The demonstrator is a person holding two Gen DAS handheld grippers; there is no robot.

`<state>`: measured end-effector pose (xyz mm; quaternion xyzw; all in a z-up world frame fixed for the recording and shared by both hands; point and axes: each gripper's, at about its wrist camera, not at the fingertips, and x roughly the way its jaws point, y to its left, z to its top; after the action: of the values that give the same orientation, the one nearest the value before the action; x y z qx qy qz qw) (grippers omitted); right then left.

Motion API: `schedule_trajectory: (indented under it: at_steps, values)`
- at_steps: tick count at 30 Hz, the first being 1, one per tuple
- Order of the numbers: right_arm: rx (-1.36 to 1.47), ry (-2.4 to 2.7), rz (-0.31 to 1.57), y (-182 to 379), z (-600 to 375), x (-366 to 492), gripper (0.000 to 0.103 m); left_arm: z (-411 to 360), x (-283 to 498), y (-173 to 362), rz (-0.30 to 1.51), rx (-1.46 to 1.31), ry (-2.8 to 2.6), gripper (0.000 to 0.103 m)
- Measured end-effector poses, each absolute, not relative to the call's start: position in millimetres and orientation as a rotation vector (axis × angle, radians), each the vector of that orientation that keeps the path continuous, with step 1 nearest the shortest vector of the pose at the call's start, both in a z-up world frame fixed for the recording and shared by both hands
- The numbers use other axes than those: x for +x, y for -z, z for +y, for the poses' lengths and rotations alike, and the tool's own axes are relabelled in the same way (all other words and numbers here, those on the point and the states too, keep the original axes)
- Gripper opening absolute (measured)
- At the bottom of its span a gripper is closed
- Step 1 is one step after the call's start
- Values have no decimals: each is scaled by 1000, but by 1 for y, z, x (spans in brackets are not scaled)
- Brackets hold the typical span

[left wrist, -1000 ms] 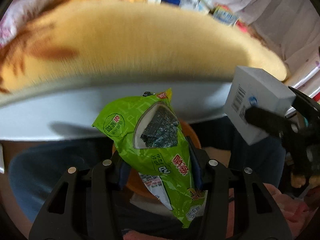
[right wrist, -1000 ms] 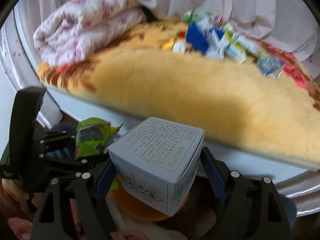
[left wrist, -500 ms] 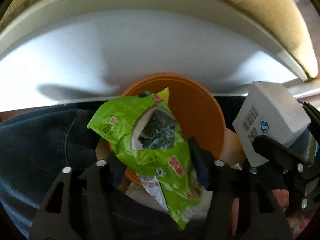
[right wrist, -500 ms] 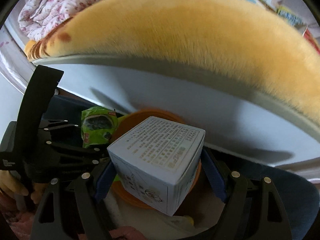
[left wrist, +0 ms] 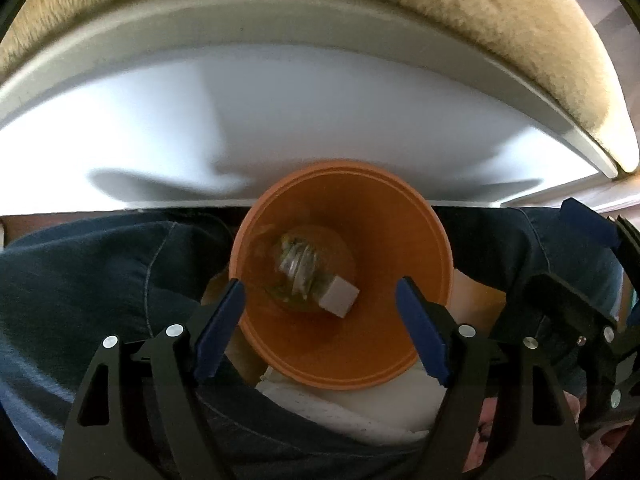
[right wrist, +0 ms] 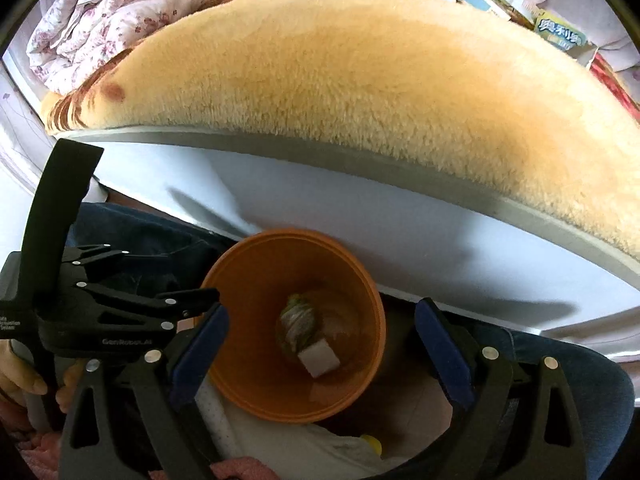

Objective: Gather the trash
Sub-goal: 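Drop the green bag into the orange bin with the left tool while the right tool drops the white box, then move both tools back over the mat toward the blue cloth and cartons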

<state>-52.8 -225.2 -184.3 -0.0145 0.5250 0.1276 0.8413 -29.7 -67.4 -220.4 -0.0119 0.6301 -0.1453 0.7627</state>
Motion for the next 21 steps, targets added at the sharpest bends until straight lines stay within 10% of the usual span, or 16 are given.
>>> schedule_trajectory:
  at_steps: [21]
  values:
    - [-11, -255, 784, 75, -245, -61, 98, -45, -44, 77, 891, 38, 275, 88]
